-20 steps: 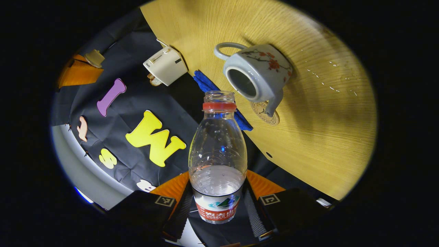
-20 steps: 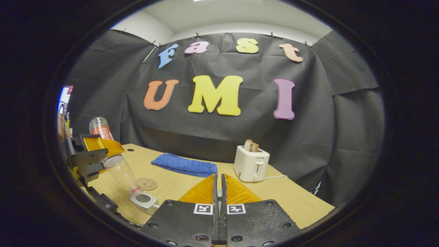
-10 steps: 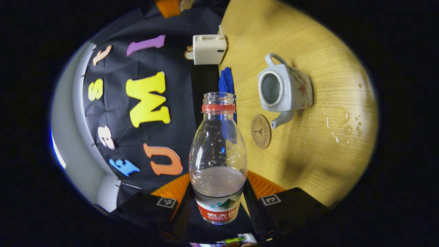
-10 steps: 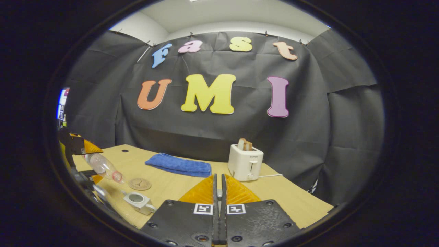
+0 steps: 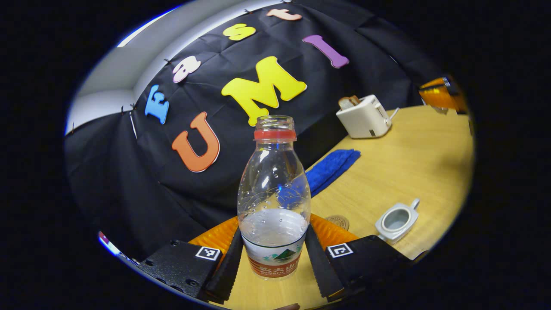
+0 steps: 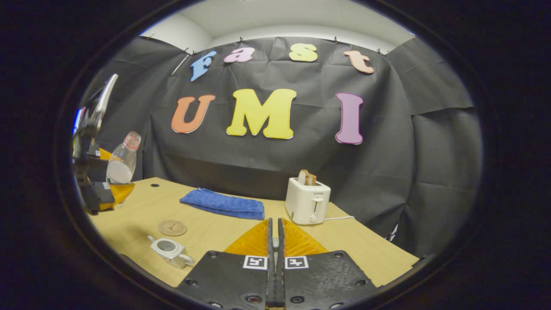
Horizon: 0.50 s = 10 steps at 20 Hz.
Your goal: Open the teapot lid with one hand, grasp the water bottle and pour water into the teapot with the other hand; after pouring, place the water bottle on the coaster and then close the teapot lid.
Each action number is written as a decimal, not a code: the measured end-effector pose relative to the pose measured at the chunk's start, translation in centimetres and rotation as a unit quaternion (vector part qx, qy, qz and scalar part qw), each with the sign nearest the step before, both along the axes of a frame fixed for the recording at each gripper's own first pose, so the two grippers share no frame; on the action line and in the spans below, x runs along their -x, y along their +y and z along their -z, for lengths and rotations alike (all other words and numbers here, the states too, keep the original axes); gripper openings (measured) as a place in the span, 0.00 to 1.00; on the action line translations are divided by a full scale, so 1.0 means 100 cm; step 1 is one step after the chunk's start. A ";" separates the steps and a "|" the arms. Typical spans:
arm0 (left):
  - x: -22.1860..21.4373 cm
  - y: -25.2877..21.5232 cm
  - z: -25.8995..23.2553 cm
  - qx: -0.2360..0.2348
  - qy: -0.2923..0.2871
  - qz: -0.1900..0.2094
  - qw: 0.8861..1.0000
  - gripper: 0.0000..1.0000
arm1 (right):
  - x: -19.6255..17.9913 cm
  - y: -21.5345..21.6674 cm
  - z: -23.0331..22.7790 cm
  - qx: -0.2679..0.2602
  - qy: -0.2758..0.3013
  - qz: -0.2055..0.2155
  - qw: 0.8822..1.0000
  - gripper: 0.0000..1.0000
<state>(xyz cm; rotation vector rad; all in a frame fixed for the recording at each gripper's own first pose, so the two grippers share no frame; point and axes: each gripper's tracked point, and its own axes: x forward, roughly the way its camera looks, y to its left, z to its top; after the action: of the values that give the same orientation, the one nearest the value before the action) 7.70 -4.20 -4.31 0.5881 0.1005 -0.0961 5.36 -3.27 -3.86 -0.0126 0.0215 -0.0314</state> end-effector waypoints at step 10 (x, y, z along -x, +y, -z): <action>-0.076 -0.024 0.033 0.295 -0.003 -0.002 0.955 0.78 | -0.005 -0.003 0.007 -0.002 0.007 0.008 1.000 0.00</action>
<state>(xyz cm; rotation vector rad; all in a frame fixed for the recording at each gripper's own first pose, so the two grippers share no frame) 15.31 -6.57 -7.61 -0.0105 0.0615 -0.1149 5.84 -3.58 -4.60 -0.0086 0.0353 -0.0473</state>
